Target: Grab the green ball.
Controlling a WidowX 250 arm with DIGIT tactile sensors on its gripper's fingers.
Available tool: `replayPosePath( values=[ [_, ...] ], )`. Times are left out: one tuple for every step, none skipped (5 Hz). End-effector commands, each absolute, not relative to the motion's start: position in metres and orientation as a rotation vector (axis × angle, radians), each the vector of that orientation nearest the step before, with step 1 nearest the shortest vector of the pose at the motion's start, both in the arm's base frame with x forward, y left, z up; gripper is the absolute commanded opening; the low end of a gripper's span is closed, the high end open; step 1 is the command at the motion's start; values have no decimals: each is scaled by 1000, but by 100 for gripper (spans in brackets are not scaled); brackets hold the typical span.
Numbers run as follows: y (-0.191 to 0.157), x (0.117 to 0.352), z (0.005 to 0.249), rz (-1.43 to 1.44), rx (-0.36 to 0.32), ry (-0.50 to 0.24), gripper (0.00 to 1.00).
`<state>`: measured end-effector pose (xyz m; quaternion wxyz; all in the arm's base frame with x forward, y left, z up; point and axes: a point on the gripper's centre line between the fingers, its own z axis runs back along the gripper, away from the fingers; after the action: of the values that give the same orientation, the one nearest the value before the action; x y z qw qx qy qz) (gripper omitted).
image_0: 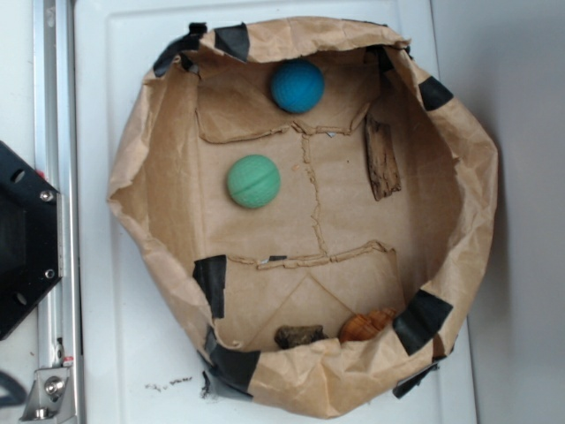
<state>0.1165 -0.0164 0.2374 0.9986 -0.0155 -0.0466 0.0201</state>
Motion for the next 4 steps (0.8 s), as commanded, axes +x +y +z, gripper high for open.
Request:
replayPosePath(
  values=[
    [-16,117,237,40,-31,-93,100],
    [-21,157,232,65,-3,-110,100],
    [-17,200,224,143,28,-120,100],
    [-9,223,214,238,23,-145,100]
  ],
)
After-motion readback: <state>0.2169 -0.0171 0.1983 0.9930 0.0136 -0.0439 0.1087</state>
